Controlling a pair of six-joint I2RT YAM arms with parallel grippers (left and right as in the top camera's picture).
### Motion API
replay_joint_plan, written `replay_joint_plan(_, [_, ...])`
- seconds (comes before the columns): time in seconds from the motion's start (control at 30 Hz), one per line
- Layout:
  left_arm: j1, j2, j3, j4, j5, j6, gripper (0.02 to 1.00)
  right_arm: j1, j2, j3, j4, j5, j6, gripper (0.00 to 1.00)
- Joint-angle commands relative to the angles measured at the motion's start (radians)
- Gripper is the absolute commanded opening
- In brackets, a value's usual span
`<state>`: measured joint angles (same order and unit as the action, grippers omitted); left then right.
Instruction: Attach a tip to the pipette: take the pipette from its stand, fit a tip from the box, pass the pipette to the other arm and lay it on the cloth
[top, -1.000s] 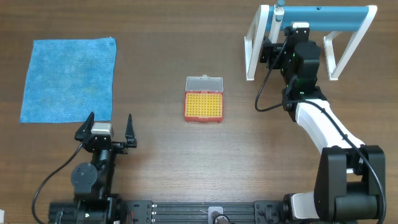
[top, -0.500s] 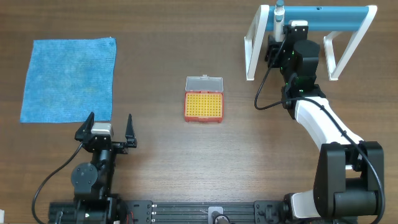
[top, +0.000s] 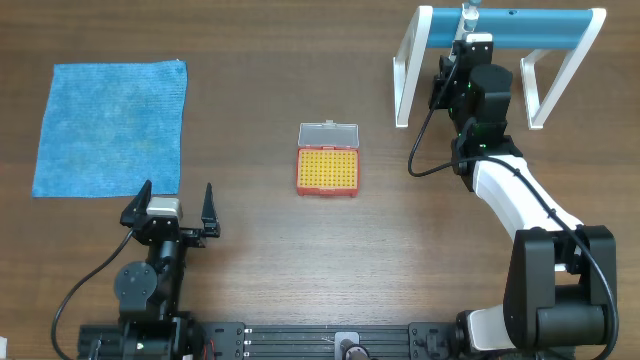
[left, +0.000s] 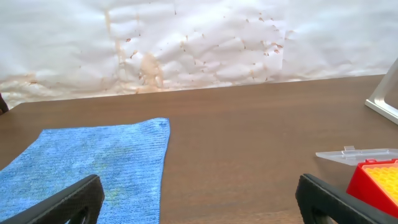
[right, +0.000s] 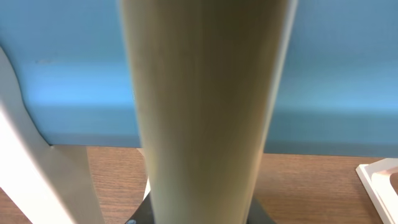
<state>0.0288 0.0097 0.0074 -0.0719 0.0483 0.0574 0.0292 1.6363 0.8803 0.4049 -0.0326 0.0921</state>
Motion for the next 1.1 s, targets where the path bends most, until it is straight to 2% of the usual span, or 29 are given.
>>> replay_joint_plan(0.03, [-0.003, -0.006, -0.002, -0.007, -0.011, -0.009, 0.996, 0.007, -0.042, 0.026, 0.008, -0.006, 0.0, 0.084])
replay_joint_plan(0.43, [-0.003, -0.006, -0.002, -0.007, -0.011, -0.009, 0.996, 0.021, -0.082, 0.025, -0.011, -0.006, 0.0, 0.084])
replay_joint_plan(0.73, [-0.003, -0.006, -0.002, -0.007, -0.011, -0.009, 0.996, 0.114, -0.204, -0.076, 0.003, -0.006, 0.0, 0.084])
replay_joint_plan(0.77, [-0.003, -0.006, -0.002, -0.007, -0.011, -0.009, 0.996, 0.134, -0.238, -0.117, 0.055, -0.016, -0.001, 0.084])
replay_joint_plan(0.83, [-0.003, -0.006, -0.002, -0.007, -0.011, -0.009, 0.996, 0.17, -0.279, -0.211, 0.252, -0.103, 0.0, 0.084])
replay_joint_plan(0.9, [-0.003, -0.006, -0.002, -0.007, -0.011, -0.009, 0.996, 0.212, -0.276, -0.315, 0.562, -0.213, 0.0, 0.084])
replay_joint_plan(0.93, [-0.003, -0.006, -0.002, -0.007, -0.011, -0.009, 0.996, 0.254, -0.247, -0.389, 0.803, -0.234, 0.007, 0.084])
replay_joint_plan(0.97, [-0.003, -0.006, -0.002, -0.007, -0.011, -0.009, 0.996, 0.276, -0.224, -0.421, 0.908, -0.235, 0.008, 0.084])
replay_joint_plan(1.03, [-0.003, -0.006, -0.002, -0.007, -0.011, -0.009, 0.996, 0.317, -0.163, -0.468, 1.065, -0.238, 0.011, 0.082])
replay_joint_plan(1.1, [-0.003, -0.006, -0.002, -0.007, -0.011, -0.009, 0.996, 0.353, -0.121, -0.479, 1.057, -0.253, 0.039, 0.082])
